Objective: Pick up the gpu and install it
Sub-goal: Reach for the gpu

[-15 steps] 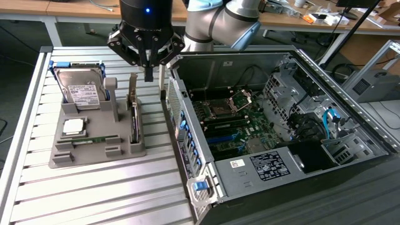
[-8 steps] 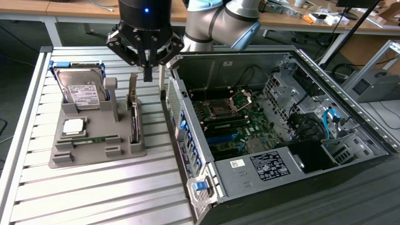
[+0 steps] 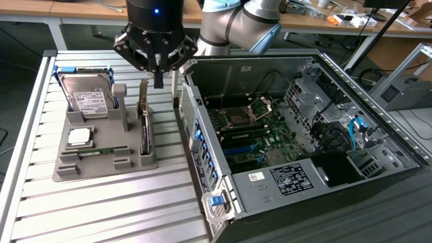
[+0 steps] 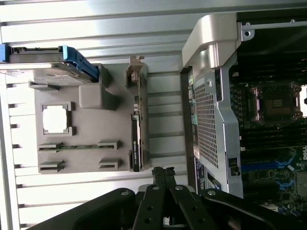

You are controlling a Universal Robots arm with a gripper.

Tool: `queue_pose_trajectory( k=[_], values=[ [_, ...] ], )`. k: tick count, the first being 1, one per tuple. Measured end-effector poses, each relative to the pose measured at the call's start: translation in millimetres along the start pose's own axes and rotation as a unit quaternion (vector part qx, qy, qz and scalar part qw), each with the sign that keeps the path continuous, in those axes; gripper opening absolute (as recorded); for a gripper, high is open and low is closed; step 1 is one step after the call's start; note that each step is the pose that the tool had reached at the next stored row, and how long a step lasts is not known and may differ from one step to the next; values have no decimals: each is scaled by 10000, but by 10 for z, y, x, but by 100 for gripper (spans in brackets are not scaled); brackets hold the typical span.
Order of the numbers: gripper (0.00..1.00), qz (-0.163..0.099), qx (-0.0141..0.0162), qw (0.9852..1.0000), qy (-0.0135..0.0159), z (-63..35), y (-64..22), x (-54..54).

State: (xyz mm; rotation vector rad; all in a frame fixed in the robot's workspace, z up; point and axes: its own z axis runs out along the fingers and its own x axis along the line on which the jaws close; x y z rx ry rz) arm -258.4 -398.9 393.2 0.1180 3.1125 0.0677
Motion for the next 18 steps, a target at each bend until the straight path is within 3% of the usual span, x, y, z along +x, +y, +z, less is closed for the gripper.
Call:
queue_pose_trajectory(
  k=[18],
  values=[
    [11,0,0,10000,0,-1,-6,81]
  ],
)
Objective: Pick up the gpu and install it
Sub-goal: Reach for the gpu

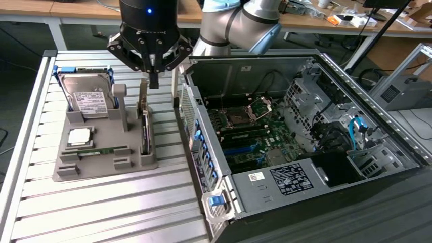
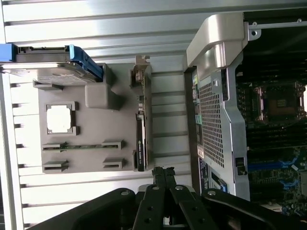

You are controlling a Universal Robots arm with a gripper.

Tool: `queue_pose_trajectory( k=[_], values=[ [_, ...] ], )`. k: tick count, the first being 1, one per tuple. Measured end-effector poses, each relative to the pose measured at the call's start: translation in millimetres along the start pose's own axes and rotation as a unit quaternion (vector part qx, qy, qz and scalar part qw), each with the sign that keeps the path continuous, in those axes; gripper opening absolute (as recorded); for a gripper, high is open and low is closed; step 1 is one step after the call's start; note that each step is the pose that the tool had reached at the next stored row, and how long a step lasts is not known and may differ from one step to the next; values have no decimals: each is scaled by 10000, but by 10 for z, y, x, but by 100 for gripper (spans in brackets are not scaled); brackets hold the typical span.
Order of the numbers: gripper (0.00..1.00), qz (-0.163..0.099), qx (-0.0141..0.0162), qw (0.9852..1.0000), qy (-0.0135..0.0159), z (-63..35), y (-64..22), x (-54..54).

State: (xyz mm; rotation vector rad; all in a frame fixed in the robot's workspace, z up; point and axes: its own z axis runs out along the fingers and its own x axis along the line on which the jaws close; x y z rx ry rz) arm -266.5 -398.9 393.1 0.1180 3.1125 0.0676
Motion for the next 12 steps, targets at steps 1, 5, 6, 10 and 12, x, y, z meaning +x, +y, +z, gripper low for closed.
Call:
queue_pose_trajectory(
  k=[1,5,6,10,12],
  values=[
    [11,0,0,10000,0,0,-1,11],
    [11,0,0,10000,0,-1,-3,42],
    [11,0,0,10000,0,-1,-4,48],
    [11,0,0,10000,0,-2,-7,88],
    [11,0,0,10000,0,-3,-8,108]
  ],
)
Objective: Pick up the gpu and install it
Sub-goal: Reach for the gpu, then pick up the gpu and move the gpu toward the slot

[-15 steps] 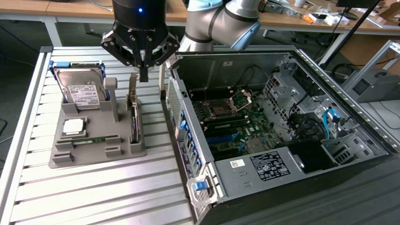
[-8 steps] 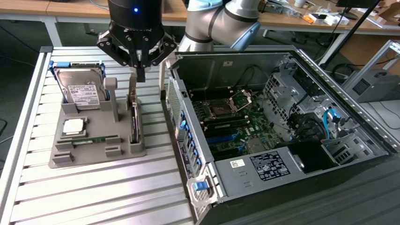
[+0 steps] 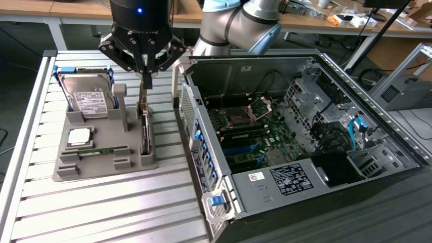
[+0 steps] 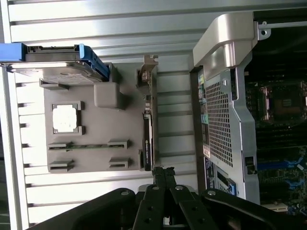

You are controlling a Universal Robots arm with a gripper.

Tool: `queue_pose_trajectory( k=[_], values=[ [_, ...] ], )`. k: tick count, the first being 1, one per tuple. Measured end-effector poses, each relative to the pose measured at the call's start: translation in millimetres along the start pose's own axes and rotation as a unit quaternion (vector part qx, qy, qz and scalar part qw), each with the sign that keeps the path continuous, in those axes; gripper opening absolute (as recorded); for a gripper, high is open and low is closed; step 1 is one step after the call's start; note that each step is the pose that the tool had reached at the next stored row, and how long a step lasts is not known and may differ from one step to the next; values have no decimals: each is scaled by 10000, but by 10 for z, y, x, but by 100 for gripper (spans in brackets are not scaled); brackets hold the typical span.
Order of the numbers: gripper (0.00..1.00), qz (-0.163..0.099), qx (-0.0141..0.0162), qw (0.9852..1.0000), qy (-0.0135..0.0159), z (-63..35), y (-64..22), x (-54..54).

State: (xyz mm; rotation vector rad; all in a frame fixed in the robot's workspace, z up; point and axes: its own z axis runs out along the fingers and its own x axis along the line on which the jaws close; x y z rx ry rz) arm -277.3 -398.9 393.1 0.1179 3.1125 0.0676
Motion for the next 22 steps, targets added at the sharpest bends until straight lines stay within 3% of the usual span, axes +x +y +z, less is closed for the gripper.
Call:
queue_pose_trajectory(
  k=[19,22],
  values=[
    [11,0,0,10000,0,-1,-2,29],
    [29,0,0,10000,0,-1,-2,29]
  ],
)
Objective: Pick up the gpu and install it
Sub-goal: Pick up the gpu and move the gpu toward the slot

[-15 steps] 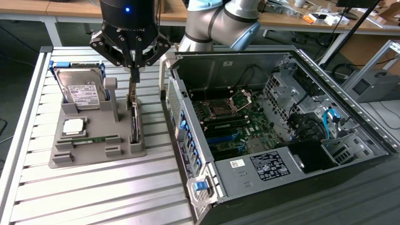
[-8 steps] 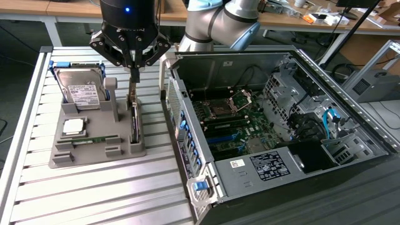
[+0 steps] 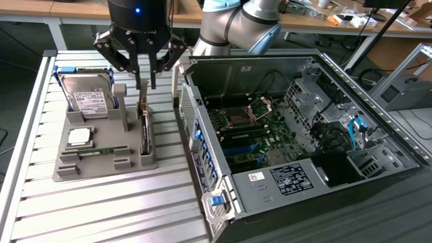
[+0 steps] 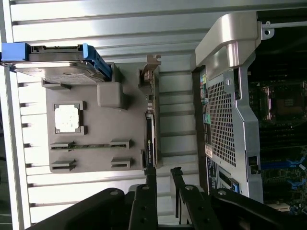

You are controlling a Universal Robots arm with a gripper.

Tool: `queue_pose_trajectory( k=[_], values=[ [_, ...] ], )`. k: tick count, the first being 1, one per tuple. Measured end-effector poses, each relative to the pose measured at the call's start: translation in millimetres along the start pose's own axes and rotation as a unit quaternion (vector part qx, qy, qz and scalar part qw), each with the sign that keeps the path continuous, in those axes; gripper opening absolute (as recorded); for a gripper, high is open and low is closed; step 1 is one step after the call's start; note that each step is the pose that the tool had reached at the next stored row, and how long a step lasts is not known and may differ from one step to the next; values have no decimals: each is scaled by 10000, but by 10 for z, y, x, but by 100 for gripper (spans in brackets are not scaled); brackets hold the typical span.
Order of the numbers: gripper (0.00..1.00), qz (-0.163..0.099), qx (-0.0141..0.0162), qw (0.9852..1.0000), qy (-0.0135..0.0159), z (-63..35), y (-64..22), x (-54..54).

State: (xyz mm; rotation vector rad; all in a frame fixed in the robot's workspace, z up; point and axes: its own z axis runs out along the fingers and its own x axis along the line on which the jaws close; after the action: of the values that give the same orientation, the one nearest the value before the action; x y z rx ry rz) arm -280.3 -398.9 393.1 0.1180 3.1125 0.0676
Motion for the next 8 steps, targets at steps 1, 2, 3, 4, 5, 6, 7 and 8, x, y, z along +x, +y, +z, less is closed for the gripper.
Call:
queue_pose_trajectory(
  k=[1,2,3,4,5,6,7,8],
  values=[
    [36,0,0,10000,0,0,0,0],
    [36,0,0,10000,0,0,0,0],
    [42,0,0,10000,0,0,0,0],
    [42,0,0,10000,0,0,0,0],
    [42,0,0,10000,0,0,0,0],
    [42,0,0,10000,0,0,0,0],
    [42,0,0,10000,0,0,0,0],
    [42,0,0,10000,0,0,0,0]
  ],
)
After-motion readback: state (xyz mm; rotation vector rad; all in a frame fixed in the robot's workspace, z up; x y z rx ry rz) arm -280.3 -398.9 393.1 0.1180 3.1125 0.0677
